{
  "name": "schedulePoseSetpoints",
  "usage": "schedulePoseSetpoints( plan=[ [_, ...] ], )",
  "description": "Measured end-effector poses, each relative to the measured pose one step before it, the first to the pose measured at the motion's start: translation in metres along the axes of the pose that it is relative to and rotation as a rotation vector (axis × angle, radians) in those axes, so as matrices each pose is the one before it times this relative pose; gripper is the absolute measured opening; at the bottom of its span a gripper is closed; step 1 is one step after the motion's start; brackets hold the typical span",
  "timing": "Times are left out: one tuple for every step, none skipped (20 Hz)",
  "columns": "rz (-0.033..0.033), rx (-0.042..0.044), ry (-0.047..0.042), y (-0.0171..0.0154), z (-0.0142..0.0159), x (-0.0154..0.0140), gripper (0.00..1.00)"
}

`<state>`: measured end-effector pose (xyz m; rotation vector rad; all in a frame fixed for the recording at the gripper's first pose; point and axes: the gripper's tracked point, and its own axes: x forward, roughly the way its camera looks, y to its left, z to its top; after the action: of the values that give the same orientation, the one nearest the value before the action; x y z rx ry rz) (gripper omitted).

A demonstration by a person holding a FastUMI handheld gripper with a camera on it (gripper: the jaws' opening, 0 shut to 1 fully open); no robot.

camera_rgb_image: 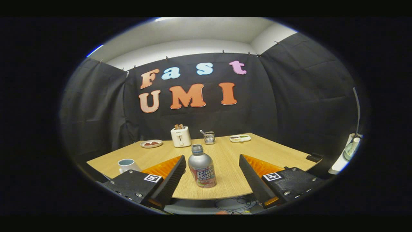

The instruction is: Take the bottle from table, then pour the juice into the cup, finally place the bottle on the coaster

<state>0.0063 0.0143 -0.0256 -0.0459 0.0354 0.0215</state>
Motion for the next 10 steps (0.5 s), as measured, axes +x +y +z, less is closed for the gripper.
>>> schedulePoseSetpoints(
  plan=[
    [0.02617,-0.00426,0.00441,0.00667,-0.0015,0.00873,0.98],
    [0.02214,-0.00007,0.01053,0.00451,-0.00191,0.01027,0.99],
    [0.02379,-0.00393,0.01997,0.00309,-0.00492,0.00768,0.98],
    [0.01555,-0.00795,0.01445,0.003,-0.00471,0.00547,0.99],
    [0.00274,-0.00995,0.00532,-0.00097,-0.00135,0.0037,0.99],
    [0.00128,-0.01013,-0.00108,-0.00059,-0.00177,0.00195,0.99],
    [0.00203,-0.00679,-0.00017,0.00133,-0.00477,0.00131,0.99],
    [-0.00331,-0.00159,0.0054,-0.0002,-0.00591,0.00002,0.99],
    [-0.00583,0.00073,0.00802,-0.00102,-0.00595,0.00038,0.99],
    [-0.0033,-0.0003,0.00869,-0.0008,-0.00532,0.0005,0.99]
  ],
)
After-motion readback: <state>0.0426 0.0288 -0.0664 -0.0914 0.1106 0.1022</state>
